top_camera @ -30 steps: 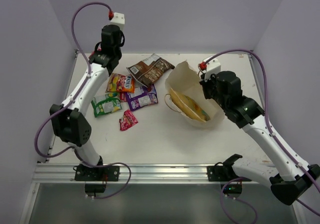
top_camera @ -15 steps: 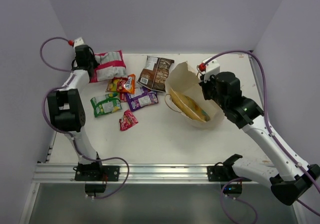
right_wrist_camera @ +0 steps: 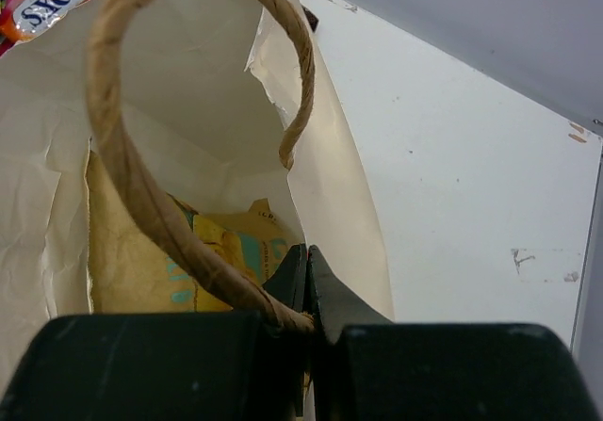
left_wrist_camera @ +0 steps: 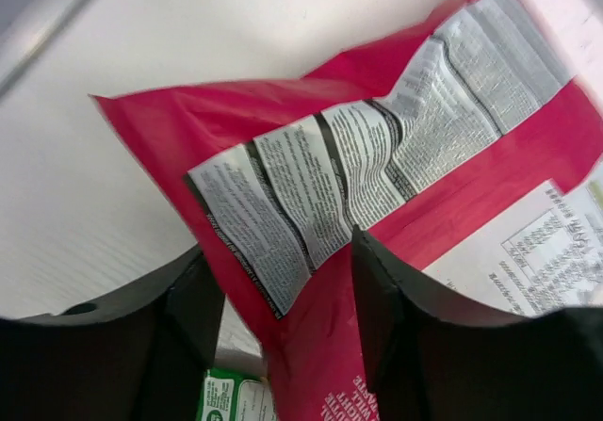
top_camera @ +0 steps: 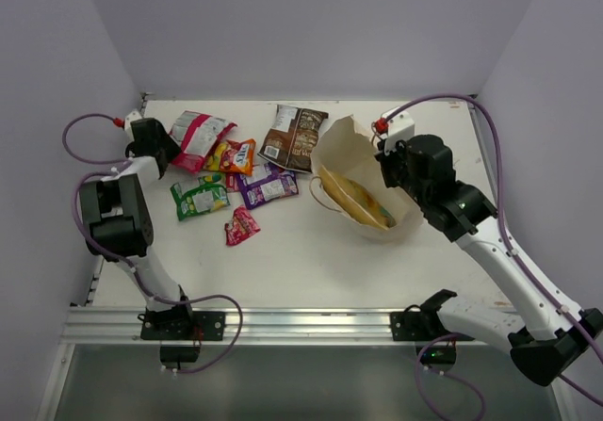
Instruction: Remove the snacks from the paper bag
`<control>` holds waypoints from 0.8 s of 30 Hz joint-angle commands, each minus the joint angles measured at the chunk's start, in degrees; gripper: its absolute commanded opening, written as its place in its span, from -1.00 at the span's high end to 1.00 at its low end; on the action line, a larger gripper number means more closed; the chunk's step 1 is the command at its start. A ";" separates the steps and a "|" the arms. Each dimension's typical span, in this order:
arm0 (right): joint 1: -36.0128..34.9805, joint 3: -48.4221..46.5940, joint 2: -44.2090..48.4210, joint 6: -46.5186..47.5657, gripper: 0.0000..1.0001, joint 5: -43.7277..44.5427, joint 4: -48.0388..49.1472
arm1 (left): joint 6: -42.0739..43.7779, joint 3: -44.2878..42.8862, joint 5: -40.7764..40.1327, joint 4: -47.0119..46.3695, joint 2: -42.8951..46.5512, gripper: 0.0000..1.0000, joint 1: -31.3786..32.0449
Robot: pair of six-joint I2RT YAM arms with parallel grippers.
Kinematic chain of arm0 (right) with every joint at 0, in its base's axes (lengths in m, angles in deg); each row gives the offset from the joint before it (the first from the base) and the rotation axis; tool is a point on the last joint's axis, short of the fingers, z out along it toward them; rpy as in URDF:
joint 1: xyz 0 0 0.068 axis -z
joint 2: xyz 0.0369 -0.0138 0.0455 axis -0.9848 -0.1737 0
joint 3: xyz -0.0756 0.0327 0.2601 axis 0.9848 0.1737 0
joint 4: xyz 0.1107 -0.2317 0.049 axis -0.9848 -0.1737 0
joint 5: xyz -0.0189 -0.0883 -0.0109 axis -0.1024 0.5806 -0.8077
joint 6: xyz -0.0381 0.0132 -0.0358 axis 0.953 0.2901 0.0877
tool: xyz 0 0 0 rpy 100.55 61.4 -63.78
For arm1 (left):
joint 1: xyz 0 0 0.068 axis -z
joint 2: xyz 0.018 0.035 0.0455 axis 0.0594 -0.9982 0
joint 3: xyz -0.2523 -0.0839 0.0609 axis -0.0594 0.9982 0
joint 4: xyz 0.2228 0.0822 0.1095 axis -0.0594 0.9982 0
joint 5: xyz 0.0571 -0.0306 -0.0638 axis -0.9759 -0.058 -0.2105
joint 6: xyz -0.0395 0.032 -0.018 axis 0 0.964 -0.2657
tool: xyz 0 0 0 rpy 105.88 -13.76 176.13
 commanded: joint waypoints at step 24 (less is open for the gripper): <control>-0.34 -1.74 3.52 6.52 1.00 5.27 8.92 | 32.74 -3.02 26.71 14.71 44.42 -1.00 44.72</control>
